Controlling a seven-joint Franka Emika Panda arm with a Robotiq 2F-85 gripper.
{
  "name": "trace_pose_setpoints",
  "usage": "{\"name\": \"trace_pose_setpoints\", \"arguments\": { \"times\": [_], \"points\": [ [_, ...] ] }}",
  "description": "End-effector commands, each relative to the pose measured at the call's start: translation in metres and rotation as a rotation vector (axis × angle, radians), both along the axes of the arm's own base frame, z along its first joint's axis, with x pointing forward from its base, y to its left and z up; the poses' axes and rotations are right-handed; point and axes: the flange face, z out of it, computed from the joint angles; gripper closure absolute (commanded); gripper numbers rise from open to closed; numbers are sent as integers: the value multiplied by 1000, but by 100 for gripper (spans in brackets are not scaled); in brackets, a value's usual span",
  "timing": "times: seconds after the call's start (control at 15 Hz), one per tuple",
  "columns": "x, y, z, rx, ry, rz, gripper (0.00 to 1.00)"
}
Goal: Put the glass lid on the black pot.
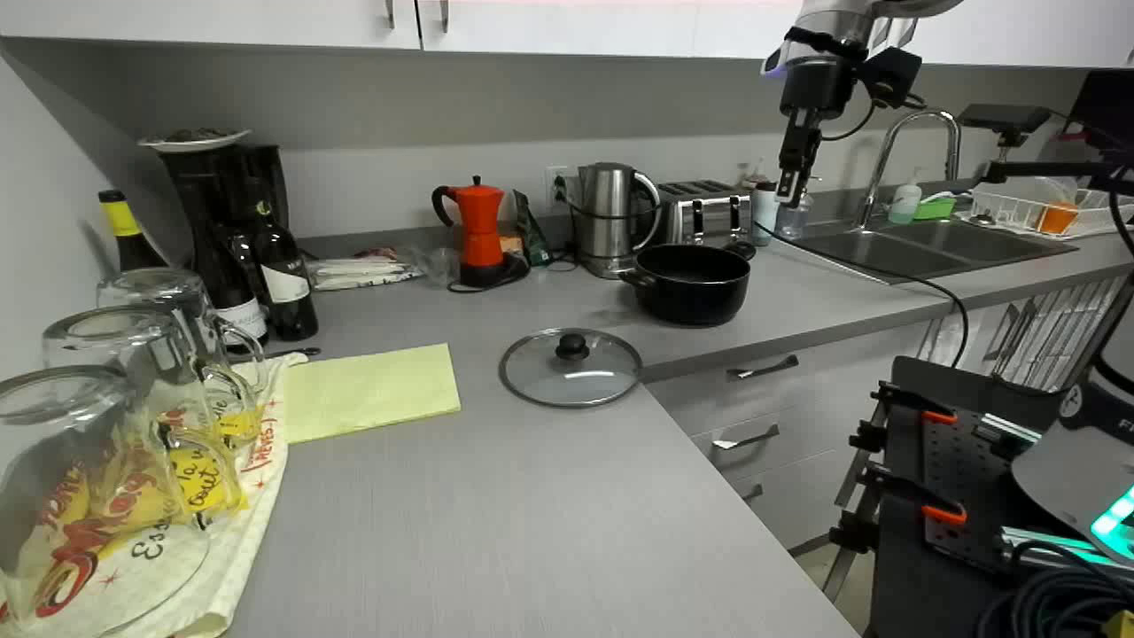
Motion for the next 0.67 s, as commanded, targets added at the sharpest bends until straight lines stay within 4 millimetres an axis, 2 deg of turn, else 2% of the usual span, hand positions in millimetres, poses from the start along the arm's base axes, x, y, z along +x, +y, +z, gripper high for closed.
{"name": "trace_pose_setpoints", "arguments": {
  "times": [0.0,0.6],
  "points": [
    [0,0,0,0,1,0,0],
    [3,1,1,-9,1,3,0]
  ]
}}
